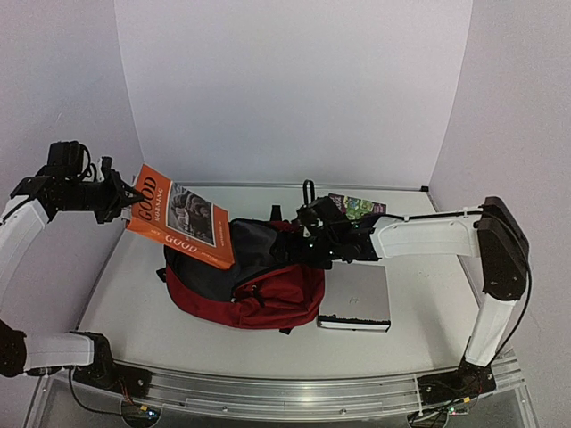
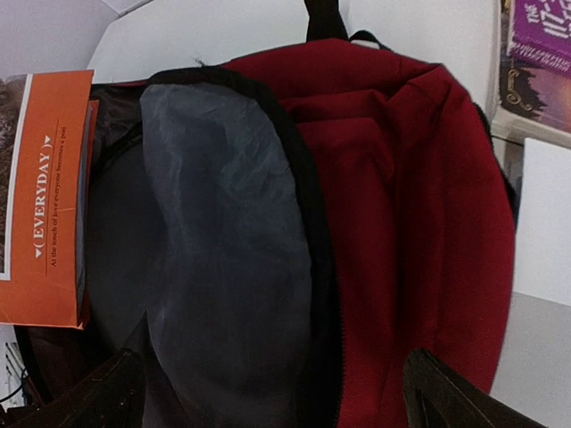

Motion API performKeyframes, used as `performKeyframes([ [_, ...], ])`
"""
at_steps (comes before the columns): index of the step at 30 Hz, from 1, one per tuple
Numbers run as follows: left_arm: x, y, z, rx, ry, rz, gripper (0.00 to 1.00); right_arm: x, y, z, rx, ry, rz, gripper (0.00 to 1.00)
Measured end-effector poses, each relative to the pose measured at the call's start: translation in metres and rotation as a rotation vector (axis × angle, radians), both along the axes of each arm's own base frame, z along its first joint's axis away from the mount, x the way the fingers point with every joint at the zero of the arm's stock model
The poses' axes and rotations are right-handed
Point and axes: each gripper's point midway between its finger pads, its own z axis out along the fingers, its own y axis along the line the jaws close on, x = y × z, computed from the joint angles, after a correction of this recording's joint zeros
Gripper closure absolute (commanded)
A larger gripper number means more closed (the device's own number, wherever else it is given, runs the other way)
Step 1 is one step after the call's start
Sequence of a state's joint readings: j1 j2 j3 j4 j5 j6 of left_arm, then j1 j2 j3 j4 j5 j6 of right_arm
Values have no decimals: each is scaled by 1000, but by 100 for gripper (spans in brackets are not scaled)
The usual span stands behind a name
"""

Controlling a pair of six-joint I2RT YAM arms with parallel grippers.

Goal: Pack the student bag
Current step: Place the book in the student bag.

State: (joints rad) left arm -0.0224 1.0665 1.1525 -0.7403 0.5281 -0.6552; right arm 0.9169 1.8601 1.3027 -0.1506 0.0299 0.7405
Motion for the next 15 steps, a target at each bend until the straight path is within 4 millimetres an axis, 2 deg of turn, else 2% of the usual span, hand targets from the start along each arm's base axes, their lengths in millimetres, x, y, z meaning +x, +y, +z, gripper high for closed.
performKeyframes([
  [3,-5,1,-8,2,11,4,95,-5,7,-5,18,36,29,41],
  [7,-12,-2,-39,-21,88,-8,95,-8,20,2,77,59,60,86],
  [8,-13,-3,-45,-28,103,-7,95,-8,23,6,92,56,66,92],
  [10,-14,-3,-57,-41,128,-3,95,-7,26,9,111,54,69,100],
  [15,-14,-6,-73,-81,147,-6,95,-6,28,22,138,30,73,100],
])
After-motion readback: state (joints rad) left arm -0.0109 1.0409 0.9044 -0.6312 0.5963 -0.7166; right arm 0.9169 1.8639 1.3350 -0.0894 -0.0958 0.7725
